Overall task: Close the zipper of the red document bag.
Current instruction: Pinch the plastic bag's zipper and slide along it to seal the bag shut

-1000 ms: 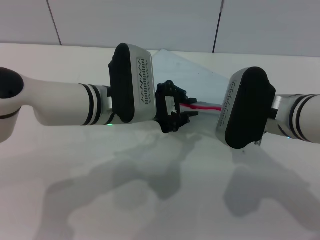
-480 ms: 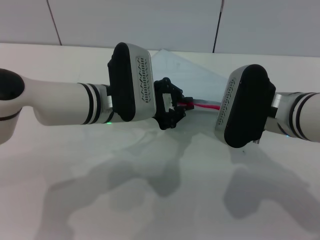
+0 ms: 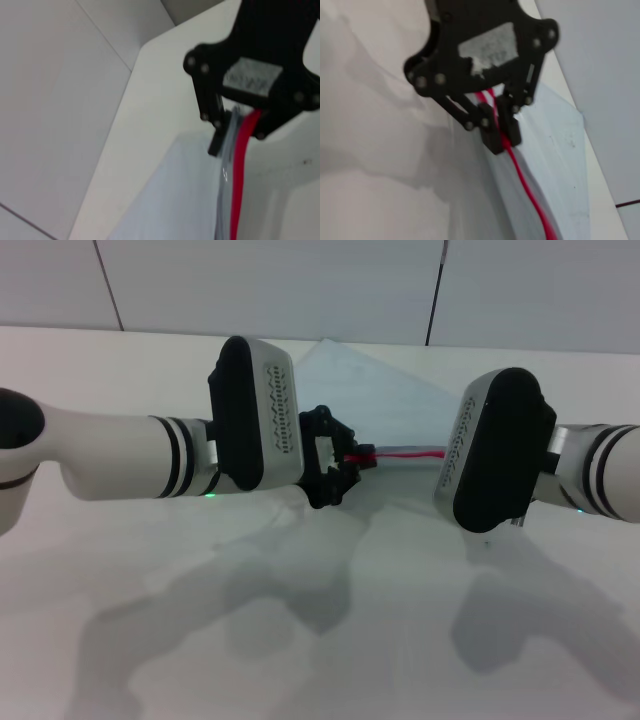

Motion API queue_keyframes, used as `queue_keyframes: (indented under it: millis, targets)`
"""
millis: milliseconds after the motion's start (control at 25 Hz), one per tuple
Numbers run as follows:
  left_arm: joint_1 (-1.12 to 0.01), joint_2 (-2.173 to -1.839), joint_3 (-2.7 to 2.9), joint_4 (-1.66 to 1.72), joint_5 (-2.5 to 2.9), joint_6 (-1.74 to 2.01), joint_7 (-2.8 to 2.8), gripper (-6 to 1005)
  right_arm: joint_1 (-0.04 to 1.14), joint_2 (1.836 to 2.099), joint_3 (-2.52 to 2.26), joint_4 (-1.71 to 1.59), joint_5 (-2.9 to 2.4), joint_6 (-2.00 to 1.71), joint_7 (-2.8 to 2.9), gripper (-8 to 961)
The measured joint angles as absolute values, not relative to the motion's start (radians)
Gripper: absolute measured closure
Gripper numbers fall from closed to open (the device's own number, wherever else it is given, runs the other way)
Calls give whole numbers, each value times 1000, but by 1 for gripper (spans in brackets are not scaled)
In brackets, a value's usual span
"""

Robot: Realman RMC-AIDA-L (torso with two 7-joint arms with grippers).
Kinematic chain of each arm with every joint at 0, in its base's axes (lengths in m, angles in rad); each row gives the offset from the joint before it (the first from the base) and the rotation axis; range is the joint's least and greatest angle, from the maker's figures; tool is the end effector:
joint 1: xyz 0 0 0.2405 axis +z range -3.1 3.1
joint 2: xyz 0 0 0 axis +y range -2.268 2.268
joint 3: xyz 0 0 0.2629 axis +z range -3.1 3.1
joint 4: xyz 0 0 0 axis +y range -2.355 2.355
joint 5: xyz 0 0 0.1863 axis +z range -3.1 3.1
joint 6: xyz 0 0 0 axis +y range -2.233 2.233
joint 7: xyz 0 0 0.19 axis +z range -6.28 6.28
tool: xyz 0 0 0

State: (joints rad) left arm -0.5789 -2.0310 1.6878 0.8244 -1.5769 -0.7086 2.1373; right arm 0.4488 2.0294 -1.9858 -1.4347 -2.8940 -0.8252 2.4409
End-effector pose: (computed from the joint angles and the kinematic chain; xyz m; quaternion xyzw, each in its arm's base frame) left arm -0.1846 0.3920 -0.1112 -0.9542 0.1487 -0.0348 0.2571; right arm 0.1848 0.3722 -0.0885 -0.9215 -0.0724 -0.1832 0.3346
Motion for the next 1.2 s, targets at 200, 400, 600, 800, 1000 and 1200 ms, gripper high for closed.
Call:
queue_keyframes:
  millis: [200,400,600,800,1000,1200]
  targets:
    - [-567,-2031,1680,800,-1577,-701,2141,907,440,2028,-1953,-1434,-2894,-825,2444,811]
    - [-538,-2031,1674,795,-1578,-671,2141,911,426,2027,-1912,-1433,-2895,-823,2445,803]
    - [-503,-2029,1633,796,-1578,-663,2141,914,416,2025,-1868,-1432,-2895,-820,2445,796]
    - [-464,-2027,1579,800,-1578,-661,2141,916,411,2025,-1832,-1429,-2896,-819,2443,788]
    - [-441,-2026,1531,802,-1575,-662,2141,918,402,2025,-1795,-1421,-2896,-820,2437,781]
    - [-418,-2025,1503,823,-1569,-662,2141,920,400,2025,-1780,-1419,-2896,-821,2430,774]
